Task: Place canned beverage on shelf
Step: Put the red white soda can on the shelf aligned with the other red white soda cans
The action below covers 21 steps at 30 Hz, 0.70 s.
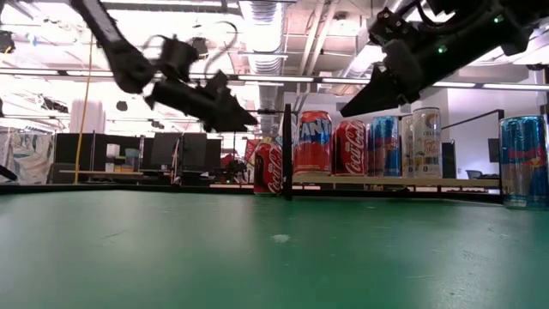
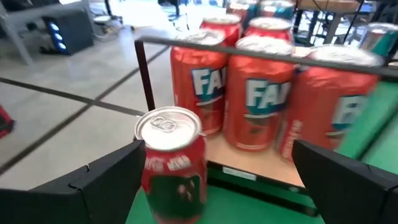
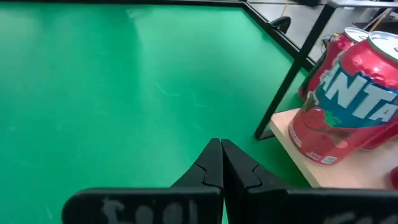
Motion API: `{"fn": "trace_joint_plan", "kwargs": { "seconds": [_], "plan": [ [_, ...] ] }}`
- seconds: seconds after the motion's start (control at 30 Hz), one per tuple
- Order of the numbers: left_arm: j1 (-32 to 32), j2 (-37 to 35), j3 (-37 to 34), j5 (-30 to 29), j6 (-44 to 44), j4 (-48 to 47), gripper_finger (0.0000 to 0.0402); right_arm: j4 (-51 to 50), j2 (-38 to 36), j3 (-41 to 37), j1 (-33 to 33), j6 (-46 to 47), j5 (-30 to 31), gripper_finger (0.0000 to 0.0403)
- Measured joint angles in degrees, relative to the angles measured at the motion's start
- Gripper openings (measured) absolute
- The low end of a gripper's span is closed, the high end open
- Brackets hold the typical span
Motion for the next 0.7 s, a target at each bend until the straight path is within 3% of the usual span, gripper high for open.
{"fn": "trace_joint_plan", "kwargs": {
  "seconds": [0.13, 0.27, 0.7],
  "plan": [
    [1.3, 8.6, 6.9, 3.3, 0.2, 0.1, 0.0388, -0.1, 0.0, 0.0, -0.1, -1.8, 0.6, 0.0017],
    [1.9, 12.7, 12.1, 3.4, 2.2, -0.8, 0.0388, -0.1, 0.0, 0.0, -0.1, -3.0, 0.6, 0.0019],
    [1.9, 15.6, 15.4, 0.1, 9.5, -2.2, 0.0388, -0.1, 0.0, 0.0, -1.8, -6.1, 0.5, 0.0022]
  ]
}}
